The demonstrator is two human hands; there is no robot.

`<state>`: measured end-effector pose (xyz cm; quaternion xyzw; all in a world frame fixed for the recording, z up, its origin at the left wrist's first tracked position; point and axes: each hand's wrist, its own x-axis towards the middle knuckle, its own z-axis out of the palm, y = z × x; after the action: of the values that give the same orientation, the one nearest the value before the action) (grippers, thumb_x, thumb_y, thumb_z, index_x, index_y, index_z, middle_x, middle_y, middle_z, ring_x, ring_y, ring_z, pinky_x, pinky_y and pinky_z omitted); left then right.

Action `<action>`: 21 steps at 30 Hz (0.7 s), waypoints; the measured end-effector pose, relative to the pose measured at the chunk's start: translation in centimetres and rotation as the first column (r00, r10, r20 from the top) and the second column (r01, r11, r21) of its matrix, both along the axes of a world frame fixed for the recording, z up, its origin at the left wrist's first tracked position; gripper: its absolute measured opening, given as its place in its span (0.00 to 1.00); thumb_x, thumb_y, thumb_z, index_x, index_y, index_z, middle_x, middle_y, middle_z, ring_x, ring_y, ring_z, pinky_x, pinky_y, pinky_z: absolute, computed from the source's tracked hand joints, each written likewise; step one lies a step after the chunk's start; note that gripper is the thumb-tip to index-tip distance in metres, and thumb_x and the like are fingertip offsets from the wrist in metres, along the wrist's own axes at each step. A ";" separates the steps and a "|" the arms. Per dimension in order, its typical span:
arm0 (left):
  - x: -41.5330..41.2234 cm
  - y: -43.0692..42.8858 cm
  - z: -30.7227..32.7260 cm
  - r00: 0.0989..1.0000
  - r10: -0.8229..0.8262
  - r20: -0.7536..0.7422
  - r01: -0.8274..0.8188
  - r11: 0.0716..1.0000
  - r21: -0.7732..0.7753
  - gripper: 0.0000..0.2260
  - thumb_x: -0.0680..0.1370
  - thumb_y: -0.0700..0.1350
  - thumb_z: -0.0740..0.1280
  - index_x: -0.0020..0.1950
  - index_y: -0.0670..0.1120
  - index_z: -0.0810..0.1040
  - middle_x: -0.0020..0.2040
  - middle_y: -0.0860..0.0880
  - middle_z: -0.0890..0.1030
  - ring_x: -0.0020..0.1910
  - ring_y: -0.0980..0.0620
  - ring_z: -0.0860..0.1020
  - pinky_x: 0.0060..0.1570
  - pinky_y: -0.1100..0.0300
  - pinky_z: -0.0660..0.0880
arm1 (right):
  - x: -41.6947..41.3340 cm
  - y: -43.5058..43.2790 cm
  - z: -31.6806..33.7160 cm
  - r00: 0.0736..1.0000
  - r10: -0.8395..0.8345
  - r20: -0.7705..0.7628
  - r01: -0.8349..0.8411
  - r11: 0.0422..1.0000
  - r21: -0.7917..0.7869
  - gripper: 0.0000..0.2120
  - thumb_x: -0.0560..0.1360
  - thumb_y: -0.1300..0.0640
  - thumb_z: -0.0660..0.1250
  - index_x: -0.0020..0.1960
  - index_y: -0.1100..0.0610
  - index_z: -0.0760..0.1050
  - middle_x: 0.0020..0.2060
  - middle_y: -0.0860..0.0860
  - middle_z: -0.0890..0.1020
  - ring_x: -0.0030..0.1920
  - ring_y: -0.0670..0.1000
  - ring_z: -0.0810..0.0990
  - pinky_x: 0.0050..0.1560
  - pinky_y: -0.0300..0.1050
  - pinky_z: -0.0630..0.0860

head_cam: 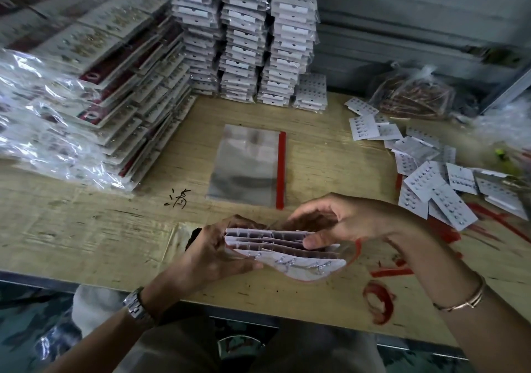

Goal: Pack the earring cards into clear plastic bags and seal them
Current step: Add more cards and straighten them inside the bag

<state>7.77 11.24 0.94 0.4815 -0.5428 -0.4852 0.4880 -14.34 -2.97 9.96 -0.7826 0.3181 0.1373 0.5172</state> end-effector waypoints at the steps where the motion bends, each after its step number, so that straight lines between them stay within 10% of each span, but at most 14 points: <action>1: -0.1 0.2 -0.2 1.000 -0.005 -0.025 0.006 0.999 0.041 0.30 0.44 0.67 0.80 0.40 0.55 0.83 0.34 0.67 0.83 0.37 0.70 0.81 0.39 0.74 0.77 | 0.0 0.0 -0.1 1.000 -0.007 0.002 0.007 1.000 0.004 0.19 0.76 0.57 0.70 0.66 0.53 0.75 0.62 0.47 0.79 0.62 0.45 0.77 0.64 0.36 0.72; 4: -0.6 0.8 0.2 0.992 -0.004 -0.122 0.020 0.992 0.127 0.31 0.34 0.69 0.80 0.28 0.53 0.84 0.31 0.61 0.84 0.33 0.65 0.82 0.38 0.69 0.79 | -0.3 0.0 -0.2 1.000 0.024 -0.020 -0.024 0.999 0.030 0.20 0.76 0.54 0.71 0.66 0.48 0.74 0.60 0.41 0.80 0.59 0.38 0.78 0.59 0.32 0.74; 7: -0.1 -0.1 1.2 0.989 -0.019 -0.149 0.034 0.995 0.099 0.31 0.52 0.68 0.81 0.49 0.52 0.86 0.48 0.54 0.87 0.48 0.57 0.85 0.48 0.62 0.81 | -0.1 0.1 0.0 0.995 0.050 -0.086 -0.047 0.998 0.031 0.19 0.72 0.49 0.74 0.60 0.38 0.74 0.53 0.30 0.78 0.54 0.30 0.76 0.52 0.25 0.73; 9: 0.0 0.1 1.6 0.992 -0.031 -0.125 0.043 0.995 0.095 0.26 0.63 0.64 0.79 0.58 0.58 0.81 0.57 0.52 0.84 0.56 0.51 0.83 0.55 0.50 0.81 | 0.2 0.2 -0.3 0.991 0.069 -0.115 -0.075 0.996 -0.044 0.25 0.68 0.45 0.75 0.63 0.43 0.75 0.57 0.36 0.79 0.58 0.37 0.76 0.61 0.37 0.74; 12: -0.3 0.2 1.4 0.994 -0.009 -0.105 0.022 0.992 0.123 0.15 0.63 0.60 0.78 0.47 0.60 0.86 0.47 0.60 0.86 0.50 0.60 0.84 0.62 0.39 0.75 | 0.4 0.6 -0.6 0.987 0.085 -0.139 -0.100 0.989 -0.109 0.35 0.64 0.38 0.73 0.68 0.48 0.72 0.61 0.41 0.78 0.61 0.43 0.76 0.65 0.48 0.74; 16: -0.3 0.7 2.3 0.999 -0.051 0.018 0.051 0.999 -0.018 0.23 0.63 0.70 0.75 0.54 0.64 0.82 0.52 0.67 0.83 0.51 0.61 0.83 0.53 0.58 0.81 | -1.2 0.3 0.1 0.992 0.103 0.069 -0.104 0.995 -0.002 0.28 0.72 0.31 0.60 0.68 0.44 0.69 0.55 0.27 0.78 0.56 0.31 0.77 0.55 0.31 0.75; 21: 0.3 0.9 1.9 0.992 0.033 0.119 -0.007 0.977 -0.211 0.17 0.66 0.65 0.76 0.53 0.67 0.80 0.54 0.61 0.84 0.51 0.57 0.84 0.48 0.65 0.81 | -3.3 1.0 -2.2 0.878 0.022 0.477 -0.093 0.988 0.126 0.51 0.68 0.29 0.66 0.77 0.60 0.52 0.76 0.55 0.64 0.76 0.63 0.60 0.74 0.67 0.57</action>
<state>8.06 12.14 2.84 0.4612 -0.6149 -0.3898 0.5072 -17.61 -1.99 7.74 -0.7619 0.1476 -0.0205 0.6304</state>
